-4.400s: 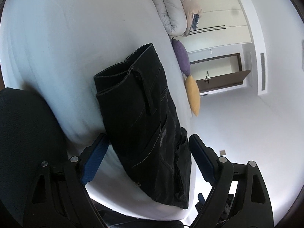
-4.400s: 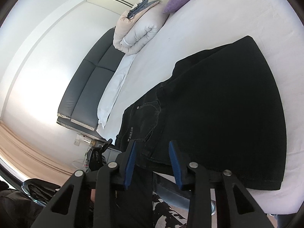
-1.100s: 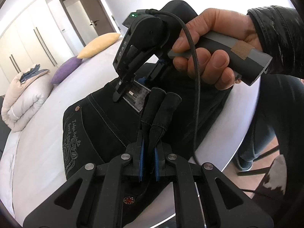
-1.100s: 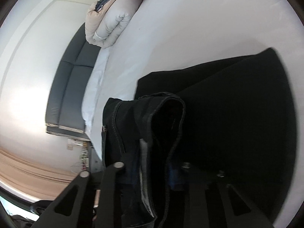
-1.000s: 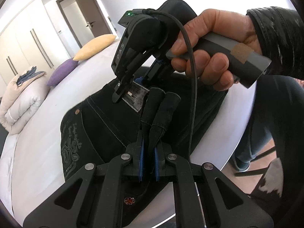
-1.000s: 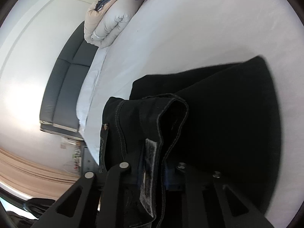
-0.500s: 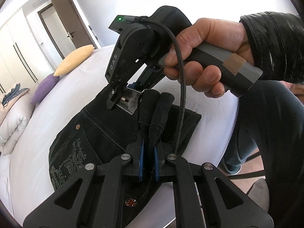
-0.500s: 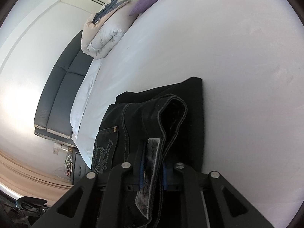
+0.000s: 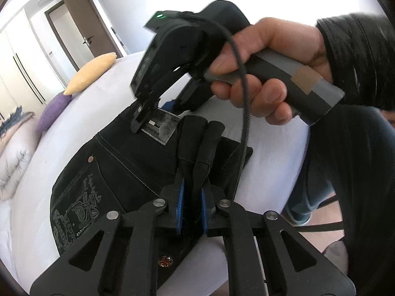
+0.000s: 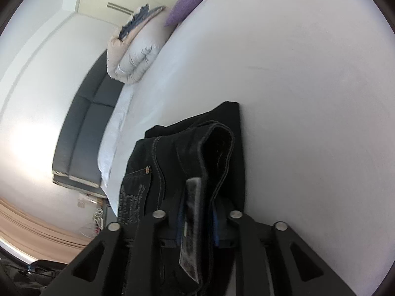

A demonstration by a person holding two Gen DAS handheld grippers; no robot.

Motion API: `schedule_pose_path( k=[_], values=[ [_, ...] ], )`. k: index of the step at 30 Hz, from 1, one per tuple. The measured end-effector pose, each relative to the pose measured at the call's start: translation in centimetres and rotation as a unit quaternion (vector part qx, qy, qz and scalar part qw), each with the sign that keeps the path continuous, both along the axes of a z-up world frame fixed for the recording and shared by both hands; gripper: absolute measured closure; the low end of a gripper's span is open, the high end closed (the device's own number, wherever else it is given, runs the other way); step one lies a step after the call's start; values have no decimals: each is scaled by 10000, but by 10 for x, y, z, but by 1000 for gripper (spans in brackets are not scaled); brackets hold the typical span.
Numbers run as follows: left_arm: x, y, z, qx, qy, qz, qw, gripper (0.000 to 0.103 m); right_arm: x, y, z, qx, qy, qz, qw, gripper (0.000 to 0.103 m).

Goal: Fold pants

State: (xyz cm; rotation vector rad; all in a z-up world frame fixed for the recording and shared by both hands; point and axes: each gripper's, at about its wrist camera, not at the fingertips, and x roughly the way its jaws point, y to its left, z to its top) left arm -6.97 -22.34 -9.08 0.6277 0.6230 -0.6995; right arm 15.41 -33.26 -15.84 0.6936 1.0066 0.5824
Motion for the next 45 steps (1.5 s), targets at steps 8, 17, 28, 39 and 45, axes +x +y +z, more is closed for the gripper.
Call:
schedule_pose_path(
  k=[8, 17, 28, 39, 45],
  values=[
    [4, 65, 51, -1344, 876, 165, 9869, 87, -44, -15, 42, -224, -403, -356, 9983, 92],
    [140, 165, 44, -2286, 1882, 1641, 9409, 87, -48, 23, 23, -586, -15, 40, 9983, 103],
    [160, 178, 5, -2297, 2330, 1762, 9284, 87, -63, 6, -2, -29, -42, -181, 9998, 103],
    [73, 190, -1, -2209, 2275, 1843, 9303, 87, -113, 13, 22, -579, -316, -275, 9974, 103],
    [73, 183, -5, -2099, 2270, 1893, 9320, 87, -121, 10, 0, -468, -228, -360, 9980, 103]
  ],
)
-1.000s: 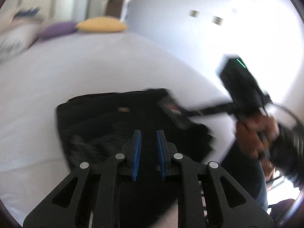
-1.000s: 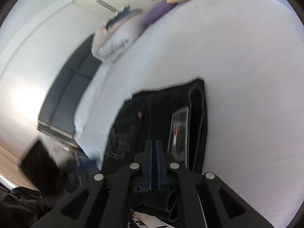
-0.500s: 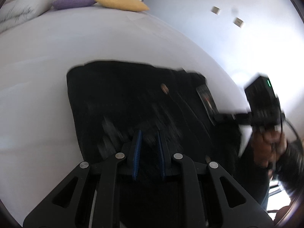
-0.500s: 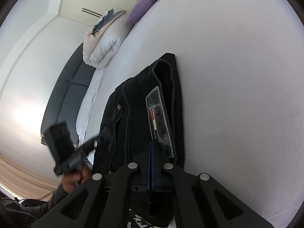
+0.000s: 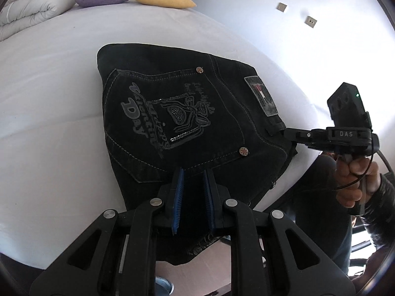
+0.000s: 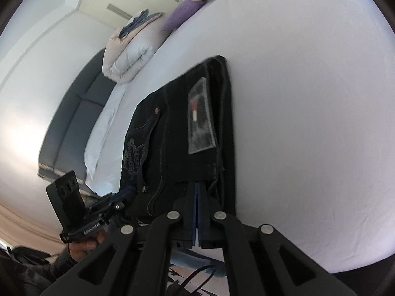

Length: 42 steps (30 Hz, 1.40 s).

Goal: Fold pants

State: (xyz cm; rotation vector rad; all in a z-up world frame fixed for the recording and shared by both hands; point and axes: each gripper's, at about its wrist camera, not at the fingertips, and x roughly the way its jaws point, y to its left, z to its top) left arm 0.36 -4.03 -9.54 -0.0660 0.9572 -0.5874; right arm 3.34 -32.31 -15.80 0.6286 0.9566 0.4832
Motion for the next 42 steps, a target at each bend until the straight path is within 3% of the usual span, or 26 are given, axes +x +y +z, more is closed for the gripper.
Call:
schedule_pose_path(
  k=[5, 10, 13, 14, 15, 16, 18, 19, 20, 27, 30, 32, 33, 35, 37, 42],
  values=[
    [-2, 5, 2, -38, 21, 13, 10000, 87, -11, -3, -6, -69, -219, 28, 9997, 103],
    [3, 3, 3, -120, 74, 29, 9999, 87, -11, -4, 10, -41, -195, 90, 9998, 102],
    [2, 11, 14, -246, 89, 105, 9996, 87, -14, -10, 30, -93, -424, 40, 9990, 72],
    [0, 16, 22, -249, 18, 179, 9995, 87, -14, -11, 34, -114, -457, -9, 9989, 53],
    [-1, 22, 29, -264, -69, 237, 9993, 86, -13, -16, 39, -109, -511, -94, 9986, 43],
    [-2, 28, 36, -316, -146, 298, 9990, 81, -12, -19, 42, -95, -554, -135, 9983, 43],
    [2, 46, 46, -492, -238, 513, 9972, 39, -1, -26, 43, -206, -465, -240, 9984, 43],
    [6, 55, 49, -566, -270, 674, 9957, 6, 3, -29, 42, -238, -408, -270, 9985, 43],
    [10, 65, 50, -634, -330, 866, 9937, 3, 10, -31, 39, -239, -335, -300, 9987, 43],
    [61, 74, 19, -1097, 527, 845, 9890, 4, 63, -30, 19, -238, 140, -163, 9995, 43],
    [81, 58, 7, -973, 907, 679, 9888, 5, 79, -24, 14, -150, 308, -112, 9993, 45],
    [89, 48, -1, -856, 1063, 548, 9891, 22, 89, -14, 12, -183, 395, 31, 9990, 45],
    [93, 44, -5, -785, 1140, 527, 9890, 27, 94, -8, 10, -228, 446, 89, 9987, 50],
    [99, 42, -9, -737, 1175, 594, 9885, 47, 103, 1, 6, -229, 544, 149, 9981, 58],
    [102, 46, -8, -824, 1237, 678, 9866, 59, 111, 8, 3, -255, 635, 150, 9975, 69],
    [103, 49, 6, -764, 1187, 638, 9879, 73, 107, 20, 17, -533, 364, 192, 9977, 82]
  ],
)
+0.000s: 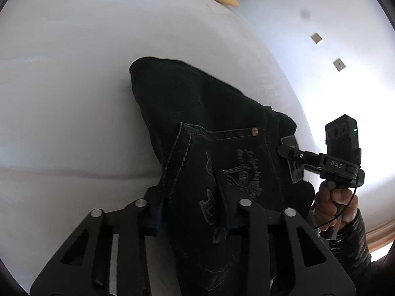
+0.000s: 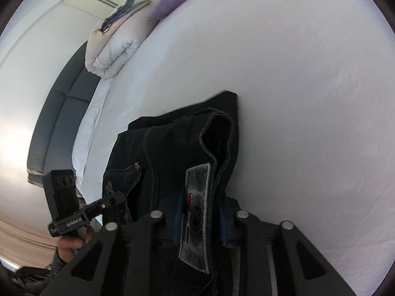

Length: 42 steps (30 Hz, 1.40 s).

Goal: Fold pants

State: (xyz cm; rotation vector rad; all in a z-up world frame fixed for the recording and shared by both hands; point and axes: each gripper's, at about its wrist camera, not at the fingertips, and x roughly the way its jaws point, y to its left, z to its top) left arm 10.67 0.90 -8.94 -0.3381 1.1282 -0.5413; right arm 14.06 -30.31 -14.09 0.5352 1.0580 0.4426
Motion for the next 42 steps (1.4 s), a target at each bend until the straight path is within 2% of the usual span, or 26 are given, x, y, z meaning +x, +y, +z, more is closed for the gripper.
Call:
schedule_pose_path(
  k=[5, 9, 11, 14, 20, 22, 24, 26, 28, 30, 32, 33, 34, 35, 36, 37, 38, 41, 42],
  values=[
    [14, -7, 46, 13, -518, -152, 9985, 76, -1, -2, 45, 69, -575, 33, 9983, 83],
    [56, -18, 76, 76, -899, -315, 9954, 76, 27, -21, 70, 61, -807, -76, 9967, 84],
    [81, -24, 75, 45, -884, -364, 9954, 76, 48, -33, 72, 95, -783, -193, 9967, 84],
    [119, -36, 65, 255, -887, -458, 9947, 76, 80, -44, 67, 16, -704, -327, 9970, 84],
    [166, -38, 24, 370, -514, -370, 9973, 75, 126, -68, 23, -36, -246, -644, 9976, 83],
    [169, -38, 11, 394, -466, -349, 9975, 71, 128, -75, 7, 67, -162, -737, 9971, 80],
    [165, -32, 1, 459, -531, -317, 9970, 63, 126, -81, -2, 200, -242, -763, 9966, 75],
    [161, -26, 0, 362, -571, -277, 9973, 61, 123, -81, -6, 364, -338, -756, 9959, 74],
    [152, -22, 3, 347, -656, -211, 9970, 57, 120, -81, -5, 445, -373, -780, 9953, 70],
    [142, -16, 12, 429, -845, -141, 9954, 56, 113, -88, -2, 467, -399, -937, 9937, 61],
    [116, -12, 21, 587, -1167, -16, 9914, 56, 98, -91, 8, 219, -448, -1247, 9909, 52],
    [99, -8, 34, 760, -1507, 80, 9856, 55, 98, -86, 17, 27, -506, -1382, 9891, 46],
    [92, -5, 41, 889, -1759, 138, 9803, 44, 88, -86, 25, -156, -611, -1478, 9870, 45],
    [68, -3, 58, 1147, -2245, 271, 9673, 27, 69, -81, 40, -442, -877, -1586, 9824, 44],
    [52, -9, 69, 1306, -2550, 350, 9574, 20, 53, -75, 53, -662, -1110, -1666, 9775, 42],
    [31, -11, 83, 1484, -2976, 436, 9421, 9, 37, -68, 66, -898, -1366, -1739, 9711, 39],
    [5, -13, 100, 1665, -3519, 538, 9195, 2, 25, -62, 75, -1061, -1544, -1783, 9660, 30],
    [-62, -18, 146, 2047, -4703, 1027, 8522, 0, -24, -36, 113, -1684, -2316, -1978, 9375, 8],
    [-74, -16, 156, 2030, -4798, 1111, 8463, 0, -47, -24, 129, -1895, -2663, -2055, 9225, 0]
  ],
)
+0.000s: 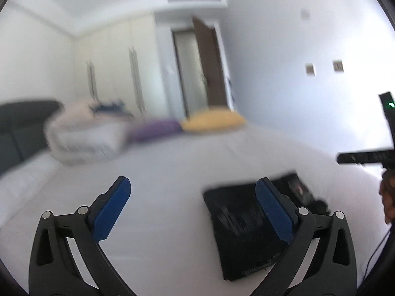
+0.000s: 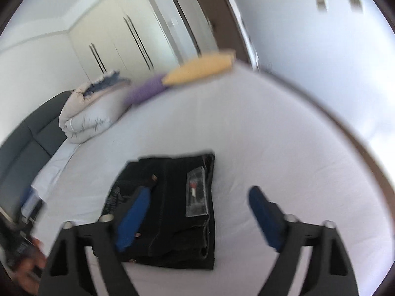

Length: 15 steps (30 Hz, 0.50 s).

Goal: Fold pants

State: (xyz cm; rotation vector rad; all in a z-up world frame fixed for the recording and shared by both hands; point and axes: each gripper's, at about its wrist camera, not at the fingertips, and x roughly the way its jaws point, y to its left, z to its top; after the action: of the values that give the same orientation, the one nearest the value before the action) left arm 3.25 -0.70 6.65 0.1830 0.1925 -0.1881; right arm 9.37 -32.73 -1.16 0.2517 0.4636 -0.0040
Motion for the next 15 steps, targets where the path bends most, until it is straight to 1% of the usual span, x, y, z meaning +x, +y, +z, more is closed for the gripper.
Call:
schedule_pose_path(
  k=[1, 2, 3, 4, 5, 6, 7, 8, 9, 12, 15],
  values=[
    [-16, 4, 15, -123, -137, 74, 9998, 0, -11, 5, 8, -130, -173, -64, 9997, 0],
    [-25, 7, 26, -221, -221, 158, 9994, 0, -32, 15, 23, -340, -516, -138, 9980, 0],
    [-35, 10, 36, -327, -327, 231, 9987, 0, -47, 20, 35, -480, -729, -195, 9960, 0],
    [-48, 16, 45, -427, -461, 237, 9977, 0, -56, 24, 42, -561, -872, -219, 9944, 0],
    [-64, 20, 56, -493, -635, 174, 9966, 0, -72, 29, 56, -664, -1137, -282, 9909, 0],
    [-75, 20, 61, -489, -732, 152, 9960, 0, -80, 33, 65, -699, -1293, -331, 9886, 0],
    [-87, 20, 68, -449, -873, 151, 9951, 0, -93, 36, 76, -732, -1505, -398, 9851, 0],
    [-101, 21, 73, -391, -1040, 227, 9936, 0, -99, 38, 82, -752, -1618, -440, 9830, 0],
    [-109, 19, 78, -347, -1127, 264, 9927, 0, -112, 41, 93, -788, -1825, -523, 9786, 0],
    [-133, 20, 89, -158, -1184, 237, 9926, 0, -140, 51, 112, -868, -2299, -585, 9676, 0],
    [-155, 17, 92, 218, -1329, 304, 9904, 0, -169, 61, 123, -1046, -2589, -726, 9575, 0]
  ],
)
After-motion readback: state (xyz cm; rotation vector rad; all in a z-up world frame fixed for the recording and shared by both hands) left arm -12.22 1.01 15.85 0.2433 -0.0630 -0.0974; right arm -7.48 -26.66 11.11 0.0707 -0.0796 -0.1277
